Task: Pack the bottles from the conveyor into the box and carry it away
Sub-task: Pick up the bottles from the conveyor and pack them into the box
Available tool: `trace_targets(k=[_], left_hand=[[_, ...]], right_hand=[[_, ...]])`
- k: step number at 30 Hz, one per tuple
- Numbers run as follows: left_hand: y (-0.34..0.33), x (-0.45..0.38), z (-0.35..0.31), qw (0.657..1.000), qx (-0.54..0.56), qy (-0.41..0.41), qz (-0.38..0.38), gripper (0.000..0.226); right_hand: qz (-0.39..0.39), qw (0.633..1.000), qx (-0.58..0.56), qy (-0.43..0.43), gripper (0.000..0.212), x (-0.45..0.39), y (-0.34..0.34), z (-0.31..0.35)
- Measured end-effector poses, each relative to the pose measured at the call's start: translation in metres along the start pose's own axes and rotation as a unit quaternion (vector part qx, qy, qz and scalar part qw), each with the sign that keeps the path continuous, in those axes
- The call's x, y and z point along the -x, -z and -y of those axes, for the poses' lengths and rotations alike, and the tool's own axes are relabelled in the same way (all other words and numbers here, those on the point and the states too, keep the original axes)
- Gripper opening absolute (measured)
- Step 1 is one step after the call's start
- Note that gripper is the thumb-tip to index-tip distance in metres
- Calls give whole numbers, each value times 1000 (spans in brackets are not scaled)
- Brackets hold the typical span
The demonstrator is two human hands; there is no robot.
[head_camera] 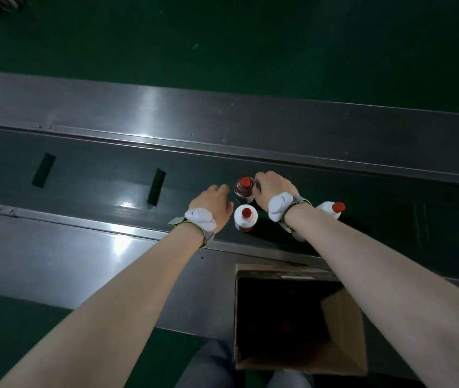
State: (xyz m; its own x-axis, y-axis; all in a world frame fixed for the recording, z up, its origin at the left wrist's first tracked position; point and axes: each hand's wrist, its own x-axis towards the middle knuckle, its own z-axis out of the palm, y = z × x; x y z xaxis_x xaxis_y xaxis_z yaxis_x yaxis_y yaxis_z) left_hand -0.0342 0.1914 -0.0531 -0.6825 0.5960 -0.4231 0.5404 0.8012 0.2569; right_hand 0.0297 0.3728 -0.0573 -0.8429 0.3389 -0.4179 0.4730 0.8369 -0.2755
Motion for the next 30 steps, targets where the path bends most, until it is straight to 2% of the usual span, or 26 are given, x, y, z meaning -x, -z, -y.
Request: trace_targets(k=[6,10,16,20,26,30], left_hand=[[-14,-19,38,998,2,10,66,42],[-25,-10,60,995,5,21,100,42],[-29,6,66,992,-9,35,123,39],[-26,20,40,994,-28,24,107,34],[1,44,-27,1000,-5,-14,1,28],[13,69,-56,999,-17,-31,-33,26]], right_hand=[[69,997,26,-18,46,-71,-44,10],[81,995,56,-17,34,-92,-65,12],[47,994,98,7,30,-80,-71,-4],[21,995,93,22,27,-48,-41,-19],[-68,992,78,72,29,29,36,-39],[-114,983,79,122,32,91,91,-44]])
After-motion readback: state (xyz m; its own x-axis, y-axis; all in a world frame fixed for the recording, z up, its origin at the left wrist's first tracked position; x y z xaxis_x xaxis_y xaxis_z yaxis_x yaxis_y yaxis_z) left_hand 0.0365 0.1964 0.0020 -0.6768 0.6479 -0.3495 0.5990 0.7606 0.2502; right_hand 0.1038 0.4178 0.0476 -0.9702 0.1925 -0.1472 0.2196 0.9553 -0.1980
